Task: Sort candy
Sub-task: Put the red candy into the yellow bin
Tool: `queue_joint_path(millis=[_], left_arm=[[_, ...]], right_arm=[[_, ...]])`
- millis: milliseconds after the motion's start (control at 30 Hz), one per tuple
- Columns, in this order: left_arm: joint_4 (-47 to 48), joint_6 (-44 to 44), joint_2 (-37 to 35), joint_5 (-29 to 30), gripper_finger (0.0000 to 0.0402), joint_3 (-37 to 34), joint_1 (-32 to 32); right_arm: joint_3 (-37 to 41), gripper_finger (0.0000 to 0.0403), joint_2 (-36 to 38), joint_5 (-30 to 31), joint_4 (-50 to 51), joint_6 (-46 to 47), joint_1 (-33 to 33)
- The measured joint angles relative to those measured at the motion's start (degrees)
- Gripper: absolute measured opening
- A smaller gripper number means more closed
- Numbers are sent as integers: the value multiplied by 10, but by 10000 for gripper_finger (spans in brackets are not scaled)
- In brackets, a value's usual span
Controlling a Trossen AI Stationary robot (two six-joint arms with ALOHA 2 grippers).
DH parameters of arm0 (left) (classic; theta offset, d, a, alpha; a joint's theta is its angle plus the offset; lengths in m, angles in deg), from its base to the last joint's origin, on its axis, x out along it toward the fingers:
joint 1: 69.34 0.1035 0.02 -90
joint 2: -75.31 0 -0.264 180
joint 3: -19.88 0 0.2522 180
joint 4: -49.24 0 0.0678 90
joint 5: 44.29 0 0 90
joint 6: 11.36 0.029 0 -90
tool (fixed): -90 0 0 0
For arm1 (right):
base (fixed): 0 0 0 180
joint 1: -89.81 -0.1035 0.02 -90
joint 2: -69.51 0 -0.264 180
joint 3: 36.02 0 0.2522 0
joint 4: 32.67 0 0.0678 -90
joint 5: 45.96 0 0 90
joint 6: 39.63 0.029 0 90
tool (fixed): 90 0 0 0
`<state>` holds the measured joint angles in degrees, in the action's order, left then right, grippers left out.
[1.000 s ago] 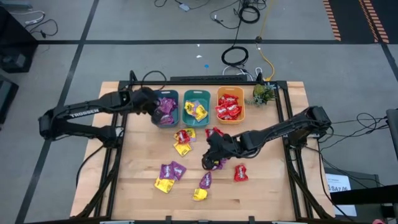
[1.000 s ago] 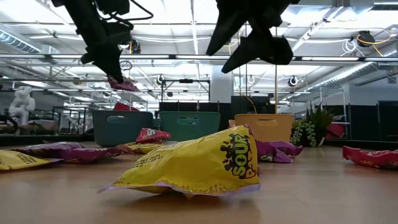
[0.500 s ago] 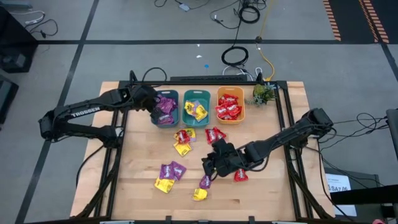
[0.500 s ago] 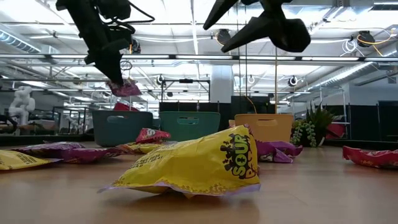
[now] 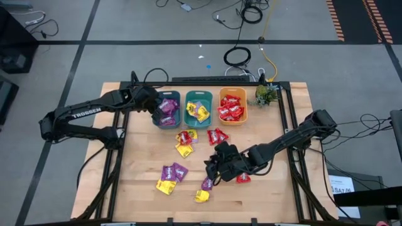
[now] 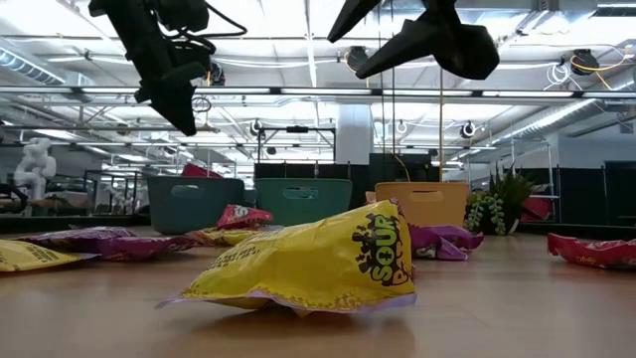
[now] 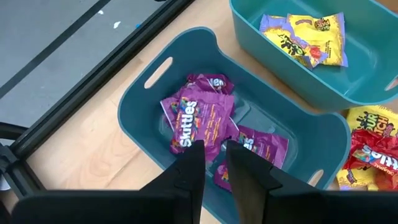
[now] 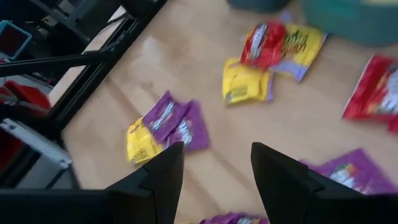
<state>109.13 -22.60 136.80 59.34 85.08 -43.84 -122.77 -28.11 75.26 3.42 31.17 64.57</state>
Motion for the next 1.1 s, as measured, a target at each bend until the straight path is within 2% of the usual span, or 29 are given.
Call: queue_joint_path(millis=[200,433,767,933,1100], left_arm=[[24,-4,0,-7,77,0,0],[54,-4,0,-15,77,0,0],[62,-4,0,-20,77,0,0],[77,-4,0,-25,77,0,-1],[96,-4,0,-27,77,0,-1]], right_arm=[[0,178,-32,82,-4,-89,10],[0,178,-110,81,-102,-203,41],[0,178,-236,81,-324,-366,96],[0,178,-280,81,-442,-415,118],[0,178,-307,81,-465,-432,145]])
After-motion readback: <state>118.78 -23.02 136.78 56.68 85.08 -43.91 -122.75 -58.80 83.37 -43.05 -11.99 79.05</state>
